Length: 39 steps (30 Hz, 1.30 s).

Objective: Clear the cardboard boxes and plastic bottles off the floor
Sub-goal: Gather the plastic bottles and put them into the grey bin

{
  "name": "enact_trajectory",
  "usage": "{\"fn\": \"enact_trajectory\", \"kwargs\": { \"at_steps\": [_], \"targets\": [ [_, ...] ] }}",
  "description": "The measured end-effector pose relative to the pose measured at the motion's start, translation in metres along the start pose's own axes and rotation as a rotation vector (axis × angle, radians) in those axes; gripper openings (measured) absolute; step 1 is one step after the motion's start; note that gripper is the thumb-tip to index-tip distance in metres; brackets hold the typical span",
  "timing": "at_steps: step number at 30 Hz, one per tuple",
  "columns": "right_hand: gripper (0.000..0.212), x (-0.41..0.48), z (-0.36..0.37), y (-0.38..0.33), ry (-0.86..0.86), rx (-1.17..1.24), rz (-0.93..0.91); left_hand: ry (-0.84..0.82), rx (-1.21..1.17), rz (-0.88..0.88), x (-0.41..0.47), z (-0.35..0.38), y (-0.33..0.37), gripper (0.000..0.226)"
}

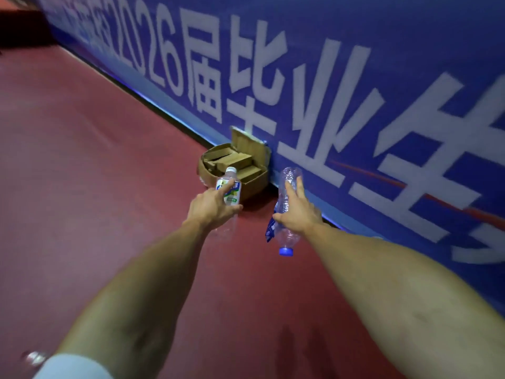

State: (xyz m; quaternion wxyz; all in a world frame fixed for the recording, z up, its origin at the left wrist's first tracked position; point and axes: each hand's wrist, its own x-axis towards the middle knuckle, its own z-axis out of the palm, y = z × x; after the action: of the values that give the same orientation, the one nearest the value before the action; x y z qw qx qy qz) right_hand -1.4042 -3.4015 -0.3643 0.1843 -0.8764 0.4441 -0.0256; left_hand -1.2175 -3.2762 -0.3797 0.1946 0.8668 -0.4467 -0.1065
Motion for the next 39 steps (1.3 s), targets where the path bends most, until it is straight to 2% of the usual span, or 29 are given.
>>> {"fn": "enact_trajectory", "kwargs": {
  "at_steps": [7,12,20,28,33,39],
  "targets": [
    [0.101,-0.002,-0.050,0.182,0.089,0.074,0.353,-0.167,0.129,0.418,0.079,0.091,0.183,0.073],
    [0.101,0.025,-0.075,0.274,0.120,0.112,0.525,-0.265,0.193,0.604,0.140,0.160,0.276,0.075],
    [0.099,0.093,-0.105,0.388,0.158,0.125,0.709,-0.396,0.178,0.671,0.235,0.241,0.393,0.075],
    [0.101,0.076,-0.126,0.498,0.153,0.171,0.838,-0.477,0.181,0.775,0.231,0.305,0.511,0.076],
    [0.100,0.062,-0.123,0.587,0.081,0.158,0.801,-0.479,0.190,0.717,0.207,0.357,0.567,0.076],
    [0.100,0.071,-0.086,0.681,0.059,0.146,0.748,-0.509,0.162,0.689,0.183,0.461,0.599,0.076]
  ]
}}
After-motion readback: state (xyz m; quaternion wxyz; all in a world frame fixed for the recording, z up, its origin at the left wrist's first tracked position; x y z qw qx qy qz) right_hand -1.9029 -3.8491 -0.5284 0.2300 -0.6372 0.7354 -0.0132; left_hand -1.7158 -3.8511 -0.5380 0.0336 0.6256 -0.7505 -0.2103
